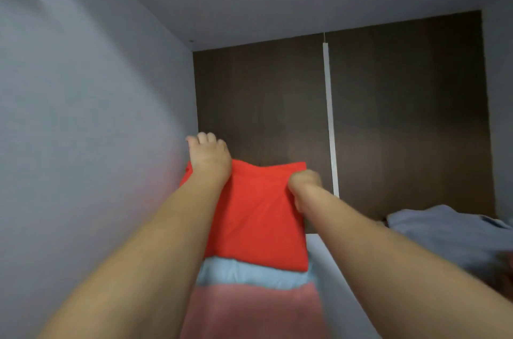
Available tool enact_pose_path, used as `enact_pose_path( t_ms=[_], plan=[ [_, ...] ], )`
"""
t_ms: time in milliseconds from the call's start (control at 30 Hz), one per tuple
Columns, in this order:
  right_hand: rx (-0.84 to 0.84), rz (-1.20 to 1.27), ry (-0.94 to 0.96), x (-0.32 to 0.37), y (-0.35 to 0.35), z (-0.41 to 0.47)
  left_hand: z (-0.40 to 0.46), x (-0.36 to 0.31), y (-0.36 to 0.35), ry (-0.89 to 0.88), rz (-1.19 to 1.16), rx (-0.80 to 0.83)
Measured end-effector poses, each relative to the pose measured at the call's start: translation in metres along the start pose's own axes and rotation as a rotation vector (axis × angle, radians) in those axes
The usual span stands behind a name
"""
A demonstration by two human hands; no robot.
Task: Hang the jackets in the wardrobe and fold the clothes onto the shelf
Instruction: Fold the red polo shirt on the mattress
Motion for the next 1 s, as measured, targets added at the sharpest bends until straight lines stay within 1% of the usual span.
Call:
enact_pose_path(
  t_ms=[33,100,167,200,300,400,533,633,700,767,900,1000],
  plan=[
    [-0.057,-0.070,-0.033,-0.020,-0.002,0.008,-0.002,-0.013,-0.021,-0.050,-0.122,0.031],
    [-0.137,-0.284,-0.060,-0.047,-0.002,0.018,-0.013,-0.036,-0.068,-0.136,-0.371,0.212],
    [-0.104,-0.450,-0.029,-0.061,-0.009,0.026,-0.028,-0.052,-0.111,-0.190,-0.511,0.422],
    [-0.072,-0.507,-0.024,-0.067,-0.013,0.031,-0.034,-0.057,-0.129,-0.198,-0.557,0.490],
    [0.016,-0.625,-0.051,-0.081,-0.021,0.048,-0.035,-0.068,-0.156,-0.205,-0.610,0.552],
    [0.116,-0.665,-0.042,-0.085,-0.027,0.054,-0.030,-0.075,-0.160,-0.221,-0.600,0.569],
    [0.138,-0.681,-0.015,-0.082,-0.024,0.052,-0.031,-0.074,-0.159,-0.229,-0.583,0.568],
    [0.137,-0.703,0.041,-0.070,-0.013,0.038,-0.033,-0.069,-0.141,-0.293,-0.484,0.550],
    [0.122,-0.740,0.120,-0.051,-0.001,0.024,-0.030,-0.063,-0.114,-0.321,-0.381,0.467],
    [0.103,-0.790,0.214,-0.025,0.014,0.006,-0.032,-0.057,-0.078,-0.329,-0.341,0.361],
    [0.061,-0.896,0.395,0.029,0.056,-0.041,-0.062,-0.055,-0.001,-0.363,-0.411,0.167],
    [0.037,-0.969,0.492,0.058,0.100,-0.081,-0.096,-0.058,0.053,-0.382,-0.458,0.033]
  ],
)
Point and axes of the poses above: each hand's wrist, its own z-axis towards the middle knuckle, its own y-axis out of the back of the hand, x = y × z, the point moved 8 cm from there along z, towards the middle knuckle, and after that the axes turned 9 degrees about z, right-handed, at the moved point
